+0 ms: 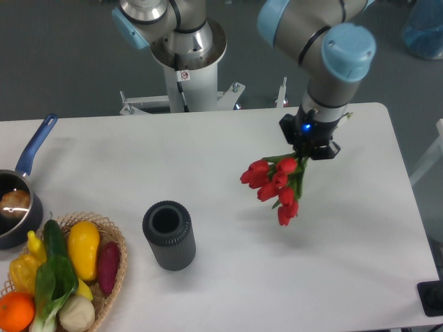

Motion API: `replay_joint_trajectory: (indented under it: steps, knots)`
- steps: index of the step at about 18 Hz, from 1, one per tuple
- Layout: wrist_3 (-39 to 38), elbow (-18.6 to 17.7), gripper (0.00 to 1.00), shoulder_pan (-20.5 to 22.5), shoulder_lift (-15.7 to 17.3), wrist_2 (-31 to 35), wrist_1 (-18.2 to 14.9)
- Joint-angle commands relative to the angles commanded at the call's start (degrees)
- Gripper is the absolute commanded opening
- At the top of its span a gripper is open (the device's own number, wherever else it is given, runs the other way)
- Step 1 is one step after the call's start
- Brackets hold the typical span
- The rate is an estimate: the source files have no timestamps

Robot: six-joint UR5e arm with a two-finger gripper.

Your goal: Place the flowers on the table

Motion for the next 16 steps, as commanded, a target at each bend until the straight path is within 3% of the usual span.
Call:
replay_joint_trajectory:
  steps: [6, 8, 9, 10, 12, 16]
  knots:
    - [-5.43, -1.76, 0.20, -2.37, 1.23, -4.31, 0.35]
    - [-9.48, -2.03, 0.31, -3.86, 0.62, -5.28, 3.06]
    - [-9.84, -2.03, 0.52, -4.31, 0.36, -5.28, 4.03]
    - [-9.93, -2.29, 1.00, -4.40, 0.35, -5.19, 4.74]
    - [-9.58, -2.21, 1.00, -4.22, 0.53, -5.11, 6.93]
    - [-9.75, -1.51, 1.00, -3.35, 0.53, -5.02, 7.30]
